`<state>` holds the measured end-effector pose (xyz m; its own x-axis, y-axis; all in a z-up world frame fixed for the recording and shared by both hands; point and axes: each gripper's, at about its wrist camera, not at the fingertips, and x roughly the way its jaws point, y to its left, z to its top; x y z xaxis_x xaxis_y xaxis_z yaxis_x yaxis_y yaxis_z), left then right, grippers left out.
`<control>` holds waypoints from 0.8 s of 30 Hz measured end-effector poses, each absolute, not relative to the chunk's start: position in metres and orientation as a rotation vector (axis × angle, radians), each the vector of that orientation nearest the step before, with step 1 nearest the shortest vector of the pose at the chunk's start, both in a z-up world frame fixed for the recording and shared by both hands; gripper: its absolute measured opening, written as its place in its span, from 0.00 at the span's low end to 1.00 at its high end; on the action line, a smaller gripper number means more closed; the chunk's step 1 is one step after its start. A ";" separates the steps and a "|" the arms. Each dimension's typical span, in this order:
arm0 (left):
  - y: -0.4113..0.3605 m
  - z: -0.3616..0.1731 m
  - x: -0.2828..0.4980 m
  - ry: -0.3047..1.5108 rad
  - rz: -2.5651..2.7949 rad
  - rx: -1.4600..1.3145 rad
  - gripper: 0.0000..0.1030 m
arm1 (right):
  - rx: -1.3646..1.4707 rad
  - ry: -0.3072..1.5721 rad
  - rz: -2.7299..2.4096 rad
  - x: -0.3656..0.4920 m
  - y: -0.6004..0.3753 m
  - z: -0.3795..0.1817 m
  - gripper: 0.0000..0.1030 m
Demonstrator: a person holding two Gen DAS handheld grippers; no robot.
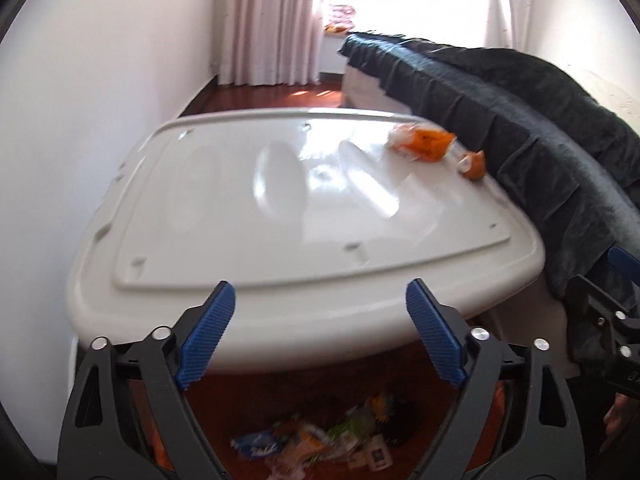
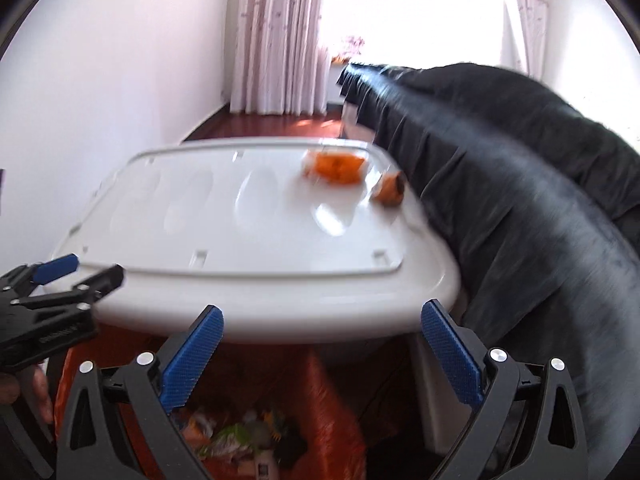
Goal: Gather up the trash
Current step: 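Grasp the orange-white bag with the left gripper while the right gripper grasps the orange plush toy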
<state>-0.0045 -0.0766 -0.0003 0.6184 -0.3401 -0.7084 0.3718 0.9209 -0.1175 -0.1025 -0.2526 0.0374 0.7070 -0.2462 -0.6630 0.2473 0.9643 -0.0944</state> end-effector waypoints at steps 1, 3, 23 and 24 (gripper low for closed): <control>-0.086 0.003 0.002 0.799 -0.432 0.045 0.85 | 0.012 0.713 -0.276 -0.100 -0.259 0.049 0.95; -0.109 0.008 0.018 0.791 -0.492 0.055 0.85 | 0.035 0.676 -0.270 -0.097 -0.270 0.066 0.95; -0.316 -0.029 0.211 0.783 -0.873 0.297 0.85 | 0.167 0.669 -0.273 -0.067 -0.354 0.074 0.95; -0.321 -0.034 0.218 0.795 -0.874 0.300 0.85 | 0.180 0.673 -0.266 -0.066 -0.356 0.074 0.95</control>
<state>0.2183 -0.3209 -0.0342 0.3840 -0.5678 -0.7281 0.7783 0.6234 -0.0756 -0.0662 -0.3558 0.0738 0.7498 -0.1846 -0.6355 0.3002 0.9507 0.0781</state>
